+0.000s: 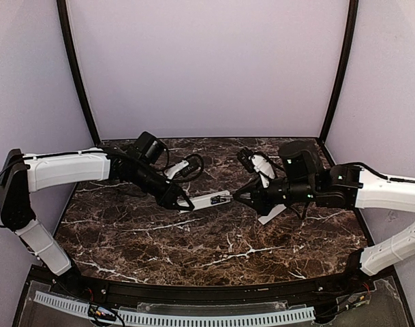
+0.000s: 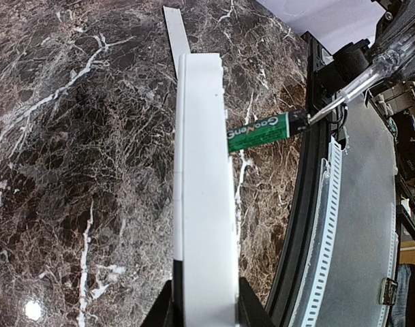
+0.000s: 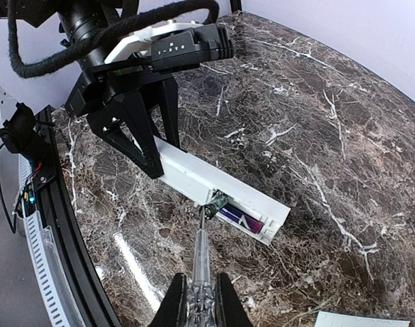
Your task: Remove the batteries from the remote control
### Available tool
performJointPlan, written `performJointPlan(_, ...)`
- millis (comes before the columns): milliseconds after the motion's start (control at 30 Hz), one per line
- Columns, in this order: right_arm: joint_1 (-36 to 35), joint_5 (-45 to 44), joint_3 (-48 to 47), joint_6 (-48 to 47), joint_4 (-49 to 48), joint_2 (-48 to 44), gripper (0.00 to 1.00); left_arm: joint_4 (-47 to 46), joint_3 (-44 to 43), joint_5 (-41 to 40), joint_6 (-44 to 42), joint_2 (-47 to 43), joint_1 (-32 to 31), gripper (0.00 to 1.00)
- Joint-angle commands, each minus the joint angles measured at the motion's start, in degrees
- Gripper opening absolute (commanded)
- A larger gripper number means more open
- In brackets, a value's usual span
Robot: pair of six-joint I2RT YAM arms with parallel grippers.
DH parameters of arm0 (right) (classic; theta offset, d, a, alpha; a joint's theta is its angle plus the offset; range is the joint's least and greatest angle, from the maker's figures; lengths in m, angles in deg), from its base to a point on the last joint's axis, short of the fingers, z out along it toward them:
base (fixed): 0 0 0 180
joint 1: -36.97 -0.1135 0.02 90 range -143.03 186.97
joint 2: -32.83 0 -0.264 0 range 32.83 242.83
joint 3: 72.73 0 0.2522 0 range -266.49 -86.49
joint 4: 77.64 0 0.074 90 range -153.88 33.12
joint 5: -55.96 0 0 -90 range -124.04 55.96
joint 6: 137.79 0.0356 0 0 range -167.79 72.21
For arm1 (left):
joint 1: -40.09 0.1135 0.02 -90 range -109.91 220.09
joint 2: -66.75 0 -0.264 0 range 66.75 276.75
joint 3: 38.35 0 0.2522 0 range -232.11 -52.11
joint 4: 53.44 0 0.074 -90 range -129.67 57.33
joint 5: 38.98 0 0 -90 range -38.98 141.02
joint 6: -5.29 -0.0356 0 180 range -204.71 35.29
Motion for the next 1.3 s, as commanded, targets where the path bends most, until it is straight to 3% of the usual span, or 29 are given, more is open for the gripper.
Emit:
performJointPlan(0,0.8,-2.3,1.5,0.2,1.1,0.8,0.00,-1.9,-0.5,4.4,-0.2,-0.7,-0.4,0.00)
performJointPlan(1267,2.3,0.8,5.4,2.8,-2.9,2.9,0.00,-2.5,-0.5,0.3,1.3,1.9,-0.4,0.00)
